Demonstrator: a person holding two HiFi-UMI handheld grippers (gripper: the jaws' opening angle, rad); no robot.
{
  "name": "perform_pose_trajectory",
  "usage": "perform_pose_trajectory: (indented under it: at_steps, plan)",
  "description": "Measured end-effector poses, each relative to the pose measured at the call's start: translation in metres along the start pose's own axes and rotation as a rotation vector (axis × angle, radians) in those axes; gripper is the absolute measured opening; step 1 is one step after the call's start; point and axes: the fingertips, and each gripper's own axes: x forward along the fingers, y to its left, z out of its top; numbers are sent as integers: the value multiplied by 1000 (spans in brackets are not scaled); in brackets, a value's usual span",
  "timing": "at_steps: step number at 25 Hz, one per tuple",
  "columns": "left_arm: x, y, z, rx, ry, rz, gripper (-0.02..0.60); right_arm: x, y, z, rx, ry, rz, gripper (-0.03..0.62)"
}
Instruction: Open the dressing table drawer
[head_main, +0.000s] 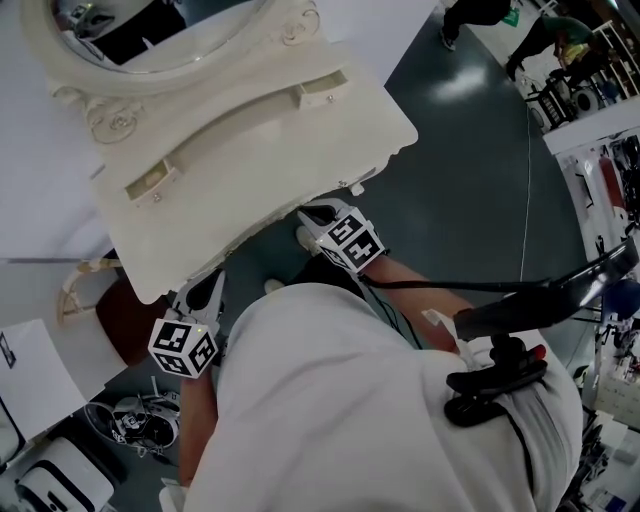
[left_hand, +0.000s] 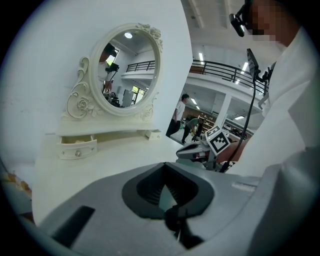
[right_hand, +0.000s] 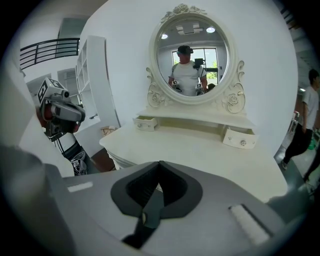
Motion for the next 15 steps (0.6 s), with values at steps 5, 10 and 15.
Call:
perform_pose_trajectory:
  at_steps: [5, 10, 15]
  plan:
    - [5, 1, 2, 4, 6, -5, 2, 0, -4, -1, 4, 5, -2, 0]
    - [11, 1, 5, 2, 12, -11, 2, 0, -10, -2, 7, 8, -6, -2]
    - [16, 2, 4, 3, 31, -17, 2, 1, -16, -4, 17, 16, -7, 0]
